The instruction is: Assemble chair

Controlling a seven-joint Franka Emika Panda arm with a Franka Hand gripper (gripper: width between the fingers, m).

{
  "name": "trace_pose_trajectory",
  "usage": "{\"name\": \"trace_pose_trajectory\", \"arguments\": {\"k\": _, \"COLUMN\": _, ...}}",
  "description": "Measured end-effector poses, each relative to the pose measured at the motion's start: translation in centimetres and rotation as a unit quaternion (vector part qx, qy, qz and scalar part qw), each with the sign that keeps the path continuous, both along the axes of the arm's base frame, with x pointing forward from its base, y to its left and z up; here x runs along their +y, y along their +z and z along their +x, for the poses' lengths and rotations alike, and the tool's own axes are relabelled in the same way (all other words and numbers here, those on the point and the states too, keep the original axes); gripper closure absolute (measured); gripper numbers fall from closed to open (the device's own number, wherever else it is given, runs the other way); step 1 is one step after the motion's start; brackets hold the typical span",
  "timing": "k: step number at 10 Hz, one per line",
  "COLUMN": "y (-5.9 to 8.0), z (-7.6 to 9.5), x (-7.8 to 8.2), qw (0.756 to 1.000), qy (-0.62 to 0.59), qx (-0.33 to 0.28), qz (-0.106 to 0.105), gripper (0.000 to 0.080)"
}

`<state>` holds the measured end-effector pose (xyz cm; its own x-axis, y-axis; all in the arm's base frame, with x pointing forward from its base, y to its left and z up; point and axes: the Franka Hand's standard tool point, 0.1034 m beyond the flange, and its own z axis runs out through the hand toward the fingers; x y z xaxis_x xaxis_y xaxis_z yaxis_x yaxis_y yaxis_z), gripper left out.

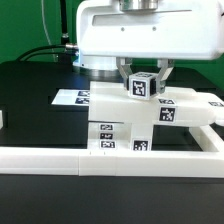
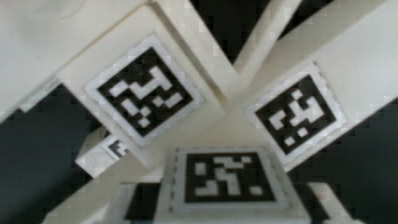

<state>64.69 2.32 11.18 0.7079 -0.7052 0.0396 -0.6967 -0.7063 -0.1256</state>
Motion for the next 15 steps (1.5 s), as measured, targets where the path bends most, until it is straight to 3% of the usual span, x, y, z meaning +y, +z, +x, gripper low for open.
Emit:
{"name": "trace_pose_trajectory", "arguments": {"k": 3, "y": -0.07, "z": -0.11, "x": -0.17, "qw": 0.982, "qy": -0.184, "qx": -0.003, "qz": 0.049, "gripper": 0.0532}}
{"name": "trace_pose_trajectory", "arguments": {"k": 5, "y": -0.07, "z": -0.13, "x": -0.1, "qw": 0.954, "qy": -0.29, "qx": 0.003, "qz": 0.076, "gripper": 0.0532}}
{"name": "trace_pose_trajectory", "arguments": {"k": 6, "y": -0.07, "z": -0.14, "x": -0.11, "qw": 0.948, "qy": -0.308, "qx": 0.006, "qz": 0.078, "gripper": 0.0532}}
{"name": "trace_pose_trajectory", "arguments": {"k": 7, "y": -0.12, "z": -0.16, "x": -0.11, "qw": 0.951, "qy": -0.299, "qx": 0.005, "qz": 0.076, "gripper": 0.0444}}
{"name": "trace_pose_trajectory", "arguments": {"k": 8, "y": -0.18, "z": -0.15, "x": -0.1, "qw": 0.955, "qy": -0.285, "qx": 0.004, "qz": 0.074, "gripper": 0.0444}}
{"name": "trace_pose_trajectory", "arguments": {"k": 10, "y": 0.07, "z": 0.05, "x": 0.09, "qw": 0.96, "qy": -0.27, "qx": 0.006, "qz": 0.074, "gripper": 0.0201}}
{"name": "trace_pose_trajectory", "arguments": {"k": 15, "y": -0.11, "z": -0.2, "x": 0.12, "qw": 0.998, "qy": -0.044, "qx": -0.004, "qz": 0.038, "gripper": 0.0153}}
